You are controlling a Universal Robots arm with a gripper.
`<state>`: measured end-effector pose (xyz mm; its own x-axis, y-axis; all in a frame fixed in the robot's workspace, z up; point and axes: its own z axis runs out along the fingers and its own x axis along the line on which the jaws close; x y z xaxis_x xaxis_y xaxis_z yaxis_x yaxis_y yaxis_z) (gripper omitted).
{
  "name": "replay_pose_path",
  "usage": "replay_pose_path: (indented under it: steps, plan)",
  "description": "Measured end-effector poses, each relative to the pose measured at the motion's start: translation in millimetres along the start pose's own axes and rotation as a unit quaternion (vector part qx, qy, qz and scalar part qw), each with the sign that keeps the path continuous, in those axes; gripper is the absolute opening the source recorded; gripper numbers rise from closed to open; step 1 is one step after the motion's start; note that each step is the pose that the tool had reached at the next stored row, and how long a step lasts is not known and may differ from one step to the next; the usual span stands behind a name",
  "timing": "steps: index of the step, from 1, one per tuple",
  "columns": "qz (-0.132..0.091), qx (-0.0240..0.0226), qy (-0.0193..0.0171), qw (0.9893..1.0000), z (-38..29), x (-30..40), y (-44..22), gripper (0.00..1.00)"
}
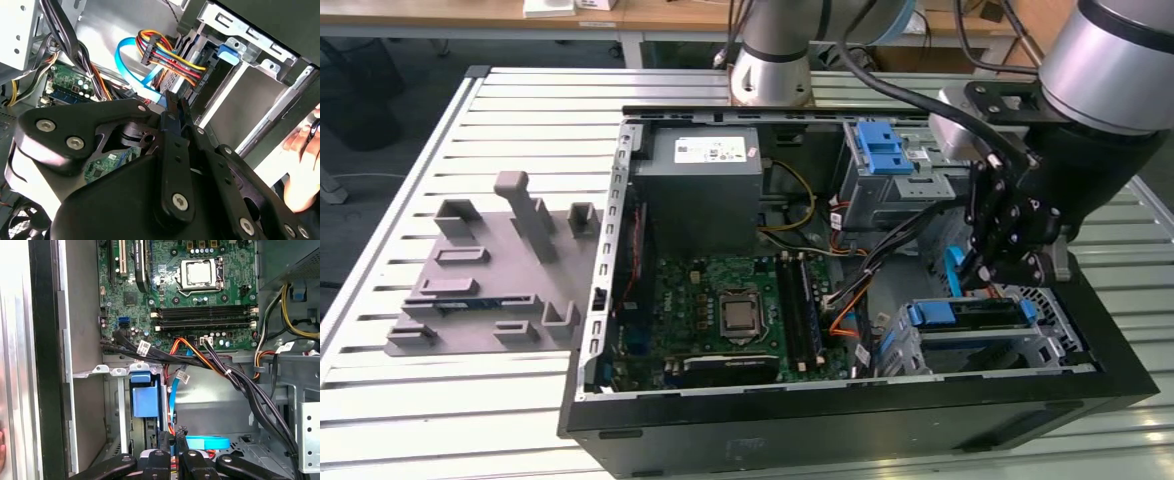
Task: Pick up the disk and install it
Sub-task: 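Insert the second disk wire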
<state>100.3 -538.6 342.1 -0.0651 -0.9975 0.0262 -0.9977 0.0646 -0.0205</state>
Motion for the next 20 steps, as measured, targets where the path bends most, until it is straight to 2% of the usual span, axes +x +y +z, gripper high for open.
replay_pose_path:
  steps: [2, 7, 20]
  plan:
    - [0.0, 0.0, 0.0, 1.0, 1.1, 0.4, -0.6, 0.16]
    - [0.0, 0.0, 0.0001, 1.0, 3.8, 11.0, -1.4, 0.16]
    - [0.0, 0.0, 0.0, 1.0, 7.0, 13.3, -4.4, 0.16]
